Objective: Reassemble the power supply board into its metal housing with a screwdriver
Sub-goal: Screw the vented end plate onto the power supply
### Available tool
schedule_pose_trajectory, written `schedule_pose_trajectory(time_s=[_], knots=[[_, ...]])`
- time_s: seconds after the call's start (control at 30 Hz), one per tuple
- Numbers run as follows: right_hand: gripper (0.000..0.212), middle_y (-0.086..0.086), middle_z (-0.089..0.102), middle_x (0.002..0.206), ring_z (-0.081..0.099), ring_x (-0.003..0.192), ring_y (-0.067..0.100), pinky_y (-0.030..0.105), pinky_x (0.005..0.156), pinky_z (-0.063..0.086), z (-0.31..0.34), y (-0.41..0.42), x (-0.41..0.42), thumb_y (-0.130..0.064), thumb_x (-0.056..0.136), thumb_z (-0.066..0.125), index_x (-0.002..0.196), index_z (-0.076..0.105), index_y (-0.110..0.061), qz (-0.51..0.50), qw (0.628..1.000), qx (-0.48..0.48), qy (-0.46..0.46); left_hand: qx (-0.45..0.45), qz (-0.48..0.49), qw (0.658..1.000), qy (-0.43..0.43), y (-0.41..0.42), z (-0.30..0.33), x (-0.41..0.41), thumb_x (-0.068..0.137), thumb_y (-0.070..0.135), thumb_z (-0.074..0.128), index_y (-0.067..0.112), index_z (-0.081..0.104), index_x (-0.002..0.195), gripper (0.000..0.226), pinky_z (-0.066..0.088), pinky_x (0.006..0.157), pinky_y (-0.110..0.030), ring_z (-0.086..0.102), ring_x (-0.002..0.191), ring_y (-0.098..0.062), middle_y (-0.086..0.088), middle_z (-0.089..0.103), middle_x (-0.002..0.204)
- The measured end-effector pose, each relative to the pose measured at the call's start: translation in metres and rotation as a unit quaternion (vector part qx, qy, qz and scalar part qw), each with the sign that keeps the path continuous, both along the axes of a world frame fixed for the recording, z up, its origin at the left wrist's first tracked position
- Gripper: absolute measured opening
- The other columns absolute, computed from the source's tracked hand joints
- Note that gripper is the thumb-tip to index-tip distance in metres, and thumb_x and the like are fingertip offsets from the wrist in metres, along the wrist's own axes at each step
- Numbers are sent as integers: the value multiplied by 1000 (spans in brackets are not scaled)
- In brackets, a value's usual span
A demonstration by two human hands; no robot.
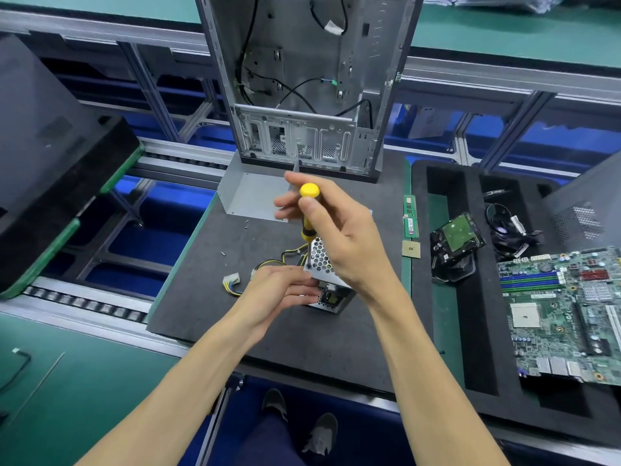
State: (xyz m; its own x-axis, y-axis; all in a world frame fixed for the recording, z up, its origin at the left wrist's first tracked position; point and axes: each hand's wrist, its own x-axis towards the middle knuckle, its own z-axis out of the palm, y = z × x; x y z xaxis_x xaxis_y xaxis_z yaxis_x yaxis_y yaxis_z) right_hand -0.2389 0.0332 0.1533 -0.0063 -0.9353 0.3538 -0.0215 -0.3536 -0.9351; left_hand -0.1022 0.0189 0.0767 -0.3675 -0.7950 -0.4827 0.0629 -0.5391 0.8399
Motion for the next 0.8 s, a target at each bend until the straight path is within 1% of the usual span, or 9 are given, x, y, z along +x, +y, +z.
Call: schedule_pose_trajectory(time_s=[0.03, 0.1, 0.2, 0.23, 0.3, 0.4, 0.53, 0.67, 0.8], knots=[[27, 8, 73, 110, 74, 100, 20, 57, 89, 57, -1, 0, 0, -13, 103, 53, 128, 62, -11, -12, 1000, -3, 5, 0, 1, 1000, 1, 0, -1, 1, 74, 14, 66, -12, 69, 101, 37, 61, 81, -38, 74, 93, -35, -25, 74, 99], [22, 8, 77, 106, 77, 99, 22, 58, 85, 59, -2, 0, 2, -11, 98, 63, 119, 67, -5, -52, 999, -5, 11, 5, 4, 1000, 2, 0, -2, 3, 74, 14, 66, -13, 68, 103, 40, 61, 81, -38, 73, 94, -35, -27, 73, 103], [20, 9, 78, 93, 77, 86, 20, 44, 79, 64, -6, -2, 5, -11, 91, 76, 106, 68, 1, -116, 991, -47, 40, 4, 7, 1000, 4, 1, -4, 5, 74, 15, 67, -11, 69, 100, 37, 61, 80, -37, 74, 94, -36, -26, 73, 101], [21, 9, 77, 87, 77, 79, 19, 39, 74, 64, -7, -2, 7, -12, 89, 79, 101, 66, 0, -134, 987, -64, 56, 2, 7, 1000, 4, 1, -5, 5, 74, 15, 67, -10, 70, 97, 34, 60, 79, -37, 74, 94, -36, -25, 73, 100], [29, 9, 73, 77, 76, 71, 20, 41, 62, 62, -8, -2, 8, -16, 87, 82, 89, 55, -5, -169, 980, -79, 70, 2, 9, 1000, 2, 1, -7, 8, 74, 16, 67, -8, 71, 93, 30, 60, 80, -38, 74, 94, -35, -24, 74, 97], [42, -7, 62, 65, 76, 64, 15, 45, 50, 60, -10, -3, 7, -16, 86, 83, 78, 42, -16, -200, 976, -79, 30, 7, 13, 1000, 2, 1, -10, 12, 75, 15, 67, -9, 70, 90, 29, 61, 80, -40, 74, 92, -36, -21, 74, 91], [46, -15, 56, 63, 72, 55, 13, 41, 43, 55, -7, -9, 16, -15, 84, 84, 75, 39, -23, -244, 958, -134, 63, 5, 11, 1000, 0, 1, -9, 11, 74, 17, 68, -11, 69, 96, 36, 60, 81, -40, 74, 93, -35, -23, 74, 98], [43, -9, 56, 63, 68, 48, 24, 37, 41, 53, -12, -11, 22, -10, 82, 84, 68, 43, -8, -328, 923, -188, 70, -3, 3, 1000, -12, 1, -6, 8, 75, 20, 68, -12, 69, 101, 41, 60, 79, -36, 74, 94, -34, -26, 73, 104], [35, -4, 55, 62, 68, 48, 19, 42, 41, 53, -12, -12, 26, -13, 86, 79, 77, 46, -16, -327, 931, -160, -3, -12, -6, 1000, -27, 2, -5, 8, 84, 19, 67, -10, 70, 104, 35, 60, 78, -35, 74, 96, -33, -25, 73, 106]])
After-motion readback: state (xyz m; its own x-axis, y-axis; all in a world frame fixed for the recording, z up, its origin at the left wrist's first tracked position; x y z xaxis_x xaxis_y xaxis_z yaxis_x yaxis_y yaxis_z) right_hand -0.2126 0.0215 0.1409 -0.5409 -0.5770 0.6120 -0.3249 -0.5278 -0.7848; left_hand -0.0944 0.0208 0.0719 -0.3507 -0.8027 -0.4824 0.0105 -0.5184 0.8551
